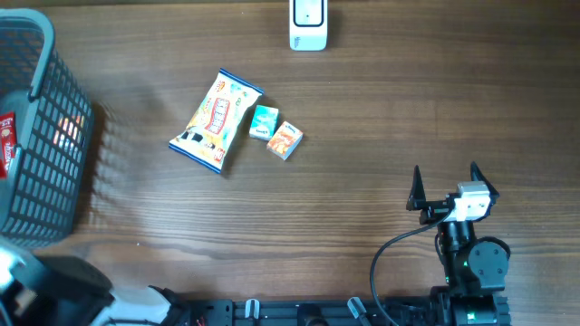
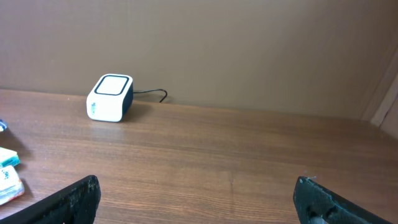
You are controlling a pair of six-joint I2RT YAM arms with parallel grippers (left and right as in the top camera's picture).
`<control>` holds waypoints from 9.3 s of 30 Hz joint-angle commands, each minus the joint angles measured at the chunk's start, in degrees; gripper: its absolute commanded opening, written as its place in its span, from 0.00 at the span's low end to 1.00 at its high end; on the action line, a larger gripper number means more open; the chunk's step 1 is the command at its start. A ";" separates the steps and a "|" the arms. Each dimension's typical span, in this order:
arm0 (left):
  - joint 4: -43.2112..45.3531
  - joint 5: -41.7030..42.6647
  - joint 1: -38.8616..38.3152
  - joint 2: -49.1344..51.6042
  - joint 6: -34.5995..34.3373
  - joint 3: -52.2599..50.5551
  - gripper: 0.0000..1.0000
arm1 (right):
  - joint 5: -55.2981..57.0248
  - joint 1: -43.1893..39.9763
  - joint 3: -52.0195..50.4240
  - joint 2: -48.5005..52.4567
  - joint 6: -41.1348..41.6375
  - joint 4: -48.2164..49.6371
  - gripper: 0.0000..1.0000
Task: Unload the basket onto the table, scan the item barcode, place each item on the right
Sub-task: 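Lower the left gripper into the basket and grasp the red snack bag, then carry the red snack bag out and drop it onto the yellow bag, then swing the left gripper back over the basket and lower it inside, then grasp the orange tissue pack in the basket with the left gripper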
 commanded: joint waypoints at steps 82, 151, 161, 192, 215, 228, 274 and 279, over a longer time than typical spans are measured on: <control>-22.71 -14.23 -16.65 9.86 12.00 44.65 1.00 | -0.11 -0.24 -0.07 -0.26 -0.59 0.31 1.00; -11.82 11.78 -10.64 47.67 54.16 28.04 0.85 | -0.11 -0.24 -0.07 -0.26 -0.59 0.31 1.00; -12.96 13.86 -10.64 48.68 54.16 28.04 0.79 | -0.11 -0.24 -0.07 -0.26 -0.59 0.31 1.00; -15.98 13.90 -6.71 45.68 49.22 28.15 0.04 | -0.11 -0.24 -0.07 -0.26 -0.61 0.31 1.00; -14.80 20.90 -9.84 45.79 58.73 28.15 0.95 | -0.11 -0.24 -0.07 -0.26 -0.59 0.31 1.00; -14.40 8.61 -12.70 47.10 57.99 28.15 0.72 | -0.11 -0.24 -0.07 -0.26 -0.61 0.31 1.00; -11.37 5.46 -10.88 33.16 43.12 28.02 0.94 | -0.11 -0.24 -0.07 -0.26 -0.59 0.31 0.99; -11.02 5.49 -11.23 37.27 45.24 28.02 0.97 | -0.11 -0.24 -0.07 -0.26 -0.57 0.31 1.00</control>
